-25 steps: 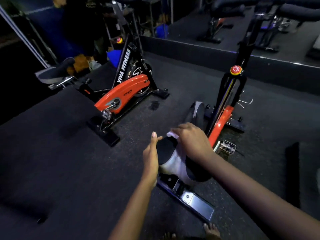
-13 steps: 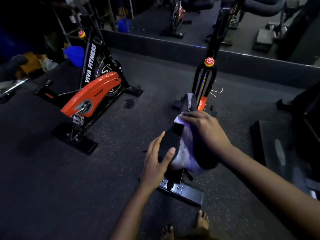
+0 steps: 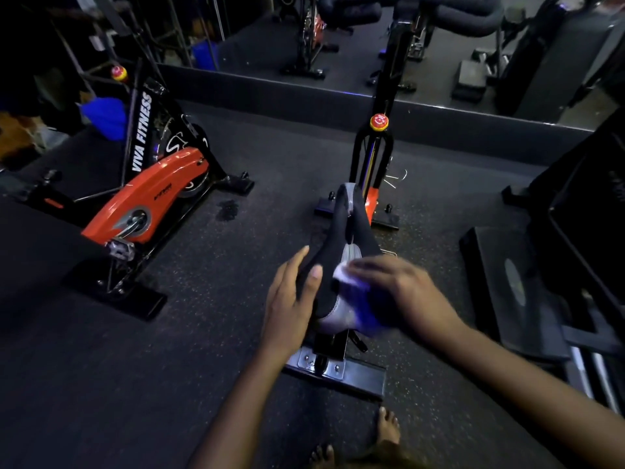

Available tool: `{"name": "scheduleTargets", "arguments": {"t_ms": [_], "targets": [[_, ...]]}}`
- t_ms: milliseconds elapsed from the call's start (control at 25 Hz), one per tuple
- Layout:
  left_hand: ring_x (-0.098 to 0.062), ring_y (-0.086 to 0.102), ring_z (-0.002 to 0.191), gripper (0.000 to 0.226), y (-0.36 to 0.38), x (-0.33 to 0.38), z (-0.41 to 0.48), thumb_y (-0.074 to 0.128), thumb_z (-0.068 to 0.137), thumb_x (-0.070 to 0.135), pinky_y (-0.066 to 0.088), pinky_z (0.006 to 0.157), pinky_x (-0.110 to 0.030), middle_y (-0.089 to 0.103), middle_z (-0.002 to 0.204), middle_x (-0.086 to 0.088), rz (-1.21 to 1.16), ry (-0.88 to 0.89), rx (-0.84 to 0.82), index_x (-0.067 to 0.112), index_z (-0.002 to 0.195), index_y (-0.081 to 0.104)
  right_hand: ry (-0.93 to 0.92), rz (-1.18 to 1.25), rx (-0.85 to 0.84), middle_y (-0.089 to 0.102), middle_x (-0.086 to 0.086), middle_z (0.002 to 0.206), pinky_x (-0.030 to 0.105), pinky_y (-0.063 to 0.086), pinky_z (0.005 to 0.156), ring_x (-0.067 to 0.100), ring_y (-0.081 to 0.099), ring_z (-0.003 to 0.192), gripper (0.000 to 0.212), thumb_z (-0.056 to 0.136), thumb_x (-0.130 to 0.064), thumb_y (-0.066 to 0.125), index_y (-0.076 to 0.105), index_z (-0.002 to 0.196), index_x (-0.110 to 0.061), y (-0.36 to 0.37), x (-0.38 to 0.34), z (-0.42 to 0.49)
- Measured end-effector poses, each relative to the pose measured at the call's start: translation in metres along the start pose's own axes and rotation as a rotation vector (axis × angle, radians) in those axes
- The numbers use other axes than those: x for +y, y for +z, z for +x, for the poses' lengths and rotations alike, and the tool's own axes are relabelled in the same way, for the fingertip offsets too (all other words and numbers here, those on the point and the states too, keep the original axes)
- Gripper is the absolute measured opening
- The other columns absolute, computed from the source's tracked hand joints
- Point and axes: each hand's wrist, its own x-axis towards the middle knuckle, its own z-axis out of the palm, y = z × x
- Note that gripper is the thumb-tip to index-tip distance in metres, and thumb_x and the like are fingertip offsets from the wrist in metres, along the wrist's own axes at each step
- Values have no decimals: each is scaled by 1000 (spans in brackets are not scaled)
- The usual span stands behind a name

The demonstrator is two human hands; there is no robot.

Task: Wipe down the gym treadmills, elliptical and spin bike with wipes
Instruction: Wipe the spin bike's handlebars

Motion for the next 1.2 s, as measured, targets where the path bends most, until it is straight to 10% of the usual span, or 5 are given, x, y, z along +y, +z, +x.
{"name": "scheduleTargets", "arguments": {"t_ms": [280, 520, 760, 920, 1200], "targets": [[-19, 28, 141, 86, 19, 23, 24, 5, 71, 75, 24, 111, -39, 25, 156, 7, 432, -41, -142, 40, 149, 20, -36, -85, -77, 69, 2, 99, 24, 54, 61, 21, 64, 79, 30, 74, -16, 59, 72, 100, -12, 17, 12, -1], [-19, 32, 137, 76, 20, 27, 23, 6, 79, 65, 29, 104, -34, 30, 154, 7, 564, -17, -136, 38, 151, 10, 7, 27, 24, 68, 5, 111, 18, 40, 86, 20, 65, 96, 32, 81, -20, 59, 70, 109, -12, -8, 30, -12], [-16, 32, 135, 69, 21, 23, 22, 18, 90, 63, 32, 101, -32, 27, 153, 8, 685, 52, -144, 36, 152, 3, -92, -174, 25, 68, 11, 108, 31, 52, 77, 28, 64, 97, 32, 77, -10, 55, 70, 106, -4, 11, 72, 103], [-13, 35, 133, 92, 21, 21, 21, -2, 72, 84, 33, 100, -30, 30, 151, 10, 691, 85, -132, 37, 151, 4, -16, -246, -103, 58, 8, 124, 37, 51, 79, 27, 51, 114, 31, 88, -12, 49, 63, 115, -5, 27, 80, 117], [-12, 35, 132, 127, 20, 17, 23, -36, 46, 85, 33, 100, -29, 32, 150, 11, 667, 62, -83, 34, 151, 14, -162, -9, -42, 69, 11, 103, 20, 40, 79, 27, 67, 87, 37, 68, -7, 66, 70, 105, -6, 22, 57, 62]]}}
